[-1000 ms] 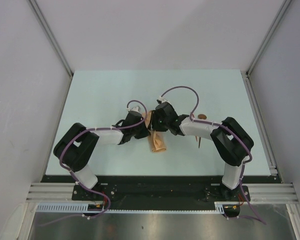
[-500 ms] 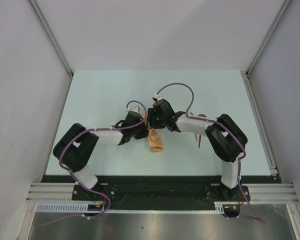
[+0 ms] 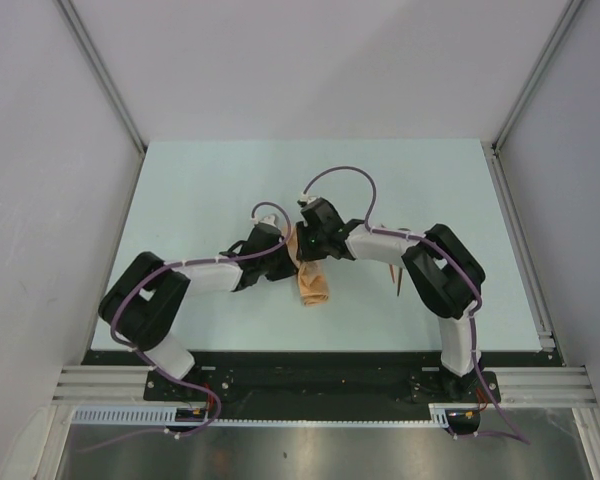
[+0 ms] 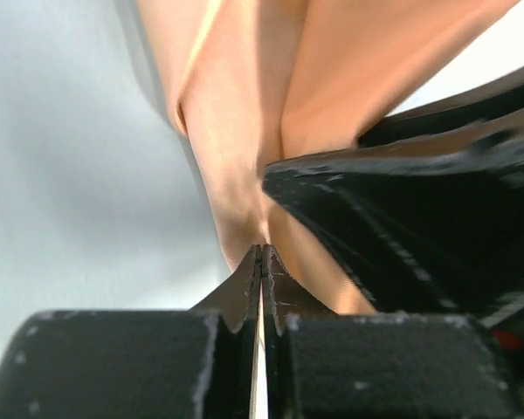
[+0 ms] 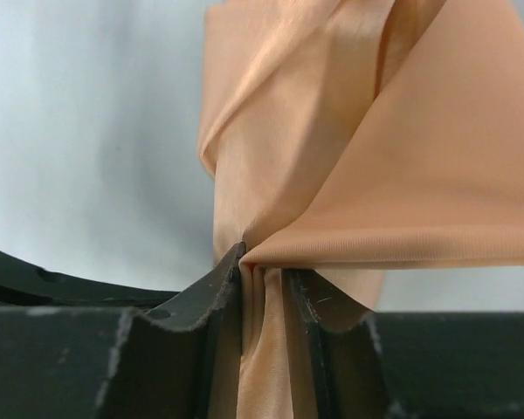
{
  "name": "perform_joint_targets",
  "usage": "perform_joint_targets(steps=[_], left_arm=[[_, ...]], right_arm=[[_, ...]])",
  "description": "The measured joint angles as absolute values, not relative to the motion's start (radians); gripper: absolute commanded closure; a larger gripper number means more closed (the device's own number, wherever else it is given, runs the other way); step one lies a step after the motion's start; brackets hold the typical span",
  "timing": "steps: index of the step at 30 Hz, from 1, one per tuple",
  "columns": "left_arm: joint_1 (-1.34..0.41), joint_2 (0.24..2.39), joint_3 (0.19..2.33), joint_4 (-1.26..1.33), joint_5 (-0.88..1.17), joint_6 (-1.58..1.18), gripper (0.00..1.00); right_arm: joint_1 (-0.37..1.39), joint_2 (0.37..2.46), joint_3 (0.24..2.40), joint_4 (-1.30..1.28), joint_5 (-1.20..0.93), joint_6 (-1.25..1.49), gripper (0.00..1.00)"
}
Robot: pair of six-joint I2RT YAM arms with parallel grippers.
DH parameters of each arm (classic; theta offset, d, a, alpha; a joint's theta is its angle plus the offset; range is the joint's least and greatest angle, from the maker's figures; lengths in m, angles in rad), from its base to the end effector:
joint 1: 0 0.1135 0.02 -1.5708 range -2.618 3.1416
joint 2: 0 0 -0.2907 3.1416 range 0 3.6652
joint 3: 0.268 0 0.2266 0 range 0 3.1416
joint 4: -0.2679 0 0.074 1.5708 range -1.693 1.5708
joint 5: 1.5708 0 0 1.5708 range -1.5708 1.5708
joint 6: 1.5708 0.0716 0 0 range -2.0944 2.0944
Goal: Fold the napkin into a case and place the utensils inside
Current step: Fold the 2/3-rectangle-folded napkin at the center of the board.
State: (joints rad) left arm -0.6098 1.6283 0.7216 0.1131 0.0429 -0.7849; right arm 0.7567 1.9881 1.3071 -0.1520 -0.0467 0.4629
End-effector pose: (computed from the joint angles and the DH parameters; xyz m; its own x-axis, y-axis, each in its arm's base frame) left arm 0.2611 -0.1862 0.1649 -0.8352 -0.2778 -0.4746 0.0093 0.8557 -0.5173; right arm 0.3200 0.3067 0.1806 -0.7978 -0.1398 -0.5865 -0.3938 0.8574 0.3313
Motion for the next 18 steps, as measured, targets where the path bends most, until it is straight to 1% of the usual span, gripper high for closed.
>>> perform_joint_targets(steps=[3,6,8,9,12,14,16,18], left_arm=[[-0.610,1.594,0.722,0.069,0.060,-0.778,0.80],[-0.604,1.538,0.721,0.004,0.085,-0.776,0.73],[-0.591,1.481,0.712,-0.029,0.111,-0.778,0.71],[-0.579,1.452,0.704,-0.045,0.122,-0.780,0.66],[-0.482,1.350,0.688,-0.097,0.199,-0.795,0.57],[-0.391,1.330,0.713,-0.137,0.244,-0.805,0.51],[-0.314,1.377,0.810,-0.211,0.279,-0.805,0.48],[-0.275,1.448,0.914,-0.250,0.324,-0.804,0.48]], right_arm=[[0.770,1.987,1.293,-0.159,-0.046,0.415,0.73],[0.773,1.982,1.282,-0.155,-0.046,0.371,0.73],[0.772,1.972,1.264,-0.144,-0.044,0.336,0.73],[0.772,1.967,1.254,-0.136,-0.043,0.323,0.73],[0.771,1.946,1.210,-0.089,-0.041,0.269,0.75],[0.780,1.935,1.186,-0.060,-0.028,0.231,0.76],[0.794,1.932,1.176,-0.040,0.003,0.194,0.77],[0.815,1.934,1.177,-0.038,0.044,0.157,0.78]])
